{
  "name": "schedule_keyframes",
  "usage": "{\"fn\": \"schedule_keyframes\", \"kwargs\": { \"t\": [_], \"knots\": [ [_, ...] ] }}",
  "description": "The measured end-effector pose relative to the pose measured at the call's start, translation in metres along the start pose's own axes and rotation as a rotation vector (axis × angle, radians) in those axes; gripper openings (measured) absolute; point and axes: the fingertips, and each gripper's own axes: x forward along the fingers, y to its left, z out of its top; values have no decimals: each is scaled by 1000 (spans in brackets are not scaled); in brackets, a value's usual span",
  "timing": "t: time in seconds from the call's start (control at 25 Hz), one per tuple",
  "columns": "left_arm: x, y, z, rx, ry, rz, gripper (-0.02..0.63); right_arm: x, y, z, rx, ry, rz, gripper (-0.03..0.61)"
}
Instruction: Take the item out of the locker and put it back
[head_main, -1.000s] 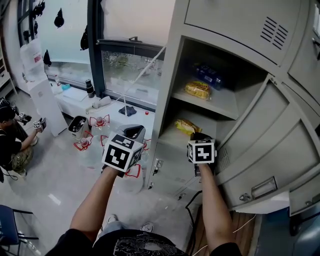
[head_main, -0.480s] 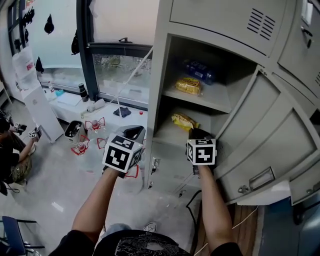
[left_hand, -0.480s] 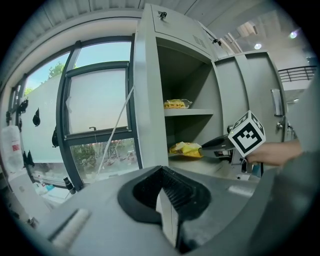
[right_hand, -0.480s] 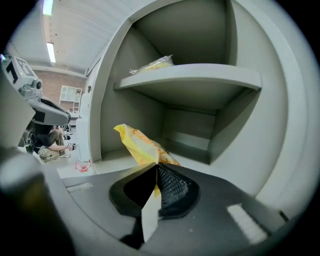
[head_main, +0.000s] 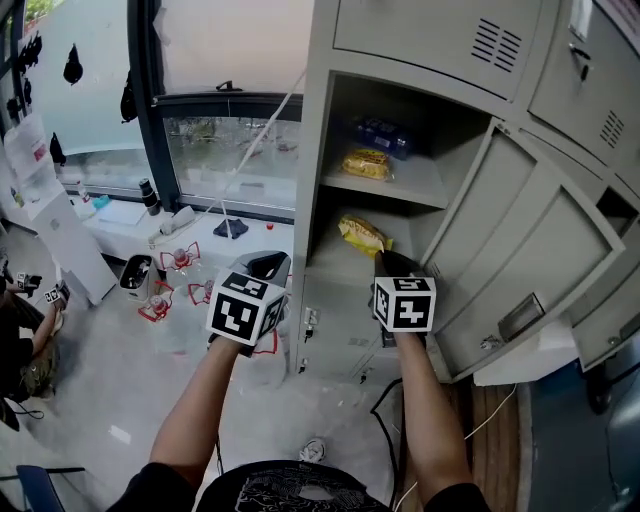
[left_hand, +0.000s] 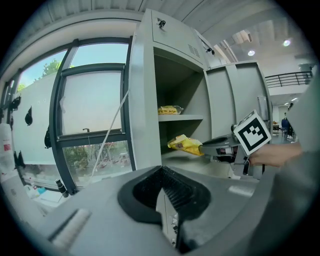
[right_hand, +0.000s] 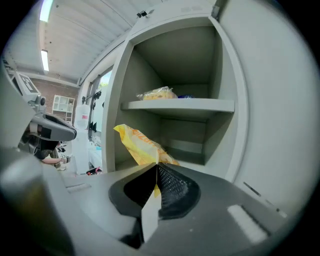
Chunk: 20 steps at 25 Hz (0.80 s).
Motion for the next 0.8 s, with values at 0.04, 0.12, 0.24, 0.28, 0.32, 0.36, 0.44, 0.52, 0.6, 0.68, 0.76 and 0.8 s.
{"fn": "schedule_keyframes", "kwargs": {
  "t": [0.04,0.12,0.24,0.28,0.32,0.36,0.44,0.52,0.6,0.68,0.76,0.8],
  "knots": [
    [-4,-2,0,-2,-2,-10,0,-6,3,2,4,-8,-5,27],
    [-12,-4,-1,-8,-9,-26,0,-18,11,5,8,-22,-13,26],
    [-24,-11,-3,-3,-16,-54,0,-39,20,6,12,-38,-32,27],
    [-28,-14,-5,1,-17,-63,0,-46,22,6,14,-43,-40,28],
    [-32,-17,-7,4,-18,-72,0,-52,24,5,17,-49,-48,26],
    [-36,-19,-9,5,-18,-79,0,-59,27,5,20,-55,-55,26],
    [-44,-23,-12,5,-23,-92,0,-74,33,4,25,-67,-66,26],
    [-52,-30,-13,8,-29,-109,0,-89,39,2,31,-78,-79,26],
    [-60,-39,-15,15,-34,-133,0,-106,42,-1,36,-85,-98,26],
    [-67,-50,-16,22,-39,-155,0,-122,44,-4,40,-90,-118,27],
    [-72,-60,-17,26,-44,-176,0,-137,44,-6,39,-96,-137,27],
    [-75,-65,-17,28,-47,-186,0,-145,44,-6,39,-99,-146,26]
  ]
}}
